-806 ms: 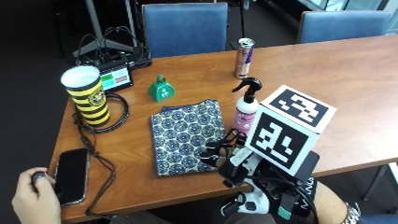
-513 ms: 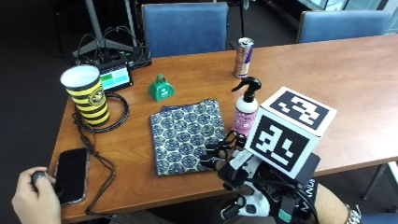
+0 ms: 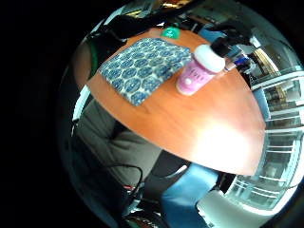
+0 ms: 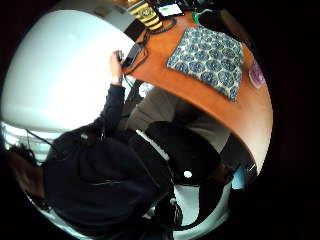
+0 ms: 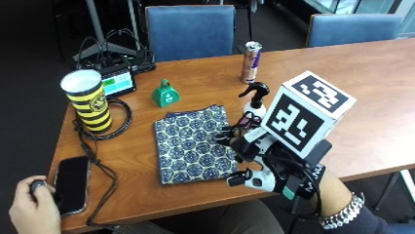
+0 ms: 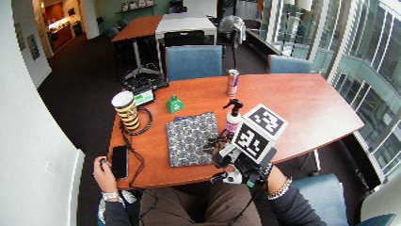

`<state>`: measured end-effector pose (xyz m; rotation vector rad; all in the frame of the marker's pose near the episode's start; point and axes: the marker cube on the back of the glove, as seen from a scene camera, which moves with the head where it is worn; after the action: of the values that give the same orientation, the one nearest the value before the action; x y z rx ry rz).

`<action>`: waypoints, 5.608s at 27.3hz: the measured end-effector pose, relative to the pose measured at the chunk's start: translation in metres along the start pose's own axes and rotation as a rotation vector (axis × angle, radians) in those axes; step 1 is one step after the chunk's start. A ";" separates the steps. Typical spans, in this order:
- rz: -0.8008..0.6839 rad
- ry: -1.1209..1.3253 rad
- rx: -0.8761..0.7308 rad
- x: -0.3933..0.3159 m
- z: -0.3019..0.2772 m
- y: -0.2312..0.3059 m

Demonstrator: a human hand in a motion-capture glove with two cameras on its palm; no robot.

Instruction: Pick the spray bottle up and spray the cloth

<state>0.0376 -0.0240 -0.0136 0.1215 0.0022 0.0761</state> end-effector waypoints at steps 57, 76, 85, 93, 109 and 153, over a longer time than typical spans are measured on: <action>0.267 -0.633 0.897 0.127 -0.010 -0.121; 0.207 -0.569 0.631 0.109 -0.013 -0.124; 0.066 -0.385 0.325 0.085 -0.061 -0.152; 0.002 -0.109 -0.060 0.067 -0.050 -0.159; -0.049 0.371 -0.547 0.029 0.030 -0.146; 0.202 -0.992 0.686 0.017 0.017 -0.230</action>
<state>0.0720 -0.2524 -0.0244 0.8352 -0.9827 0.2084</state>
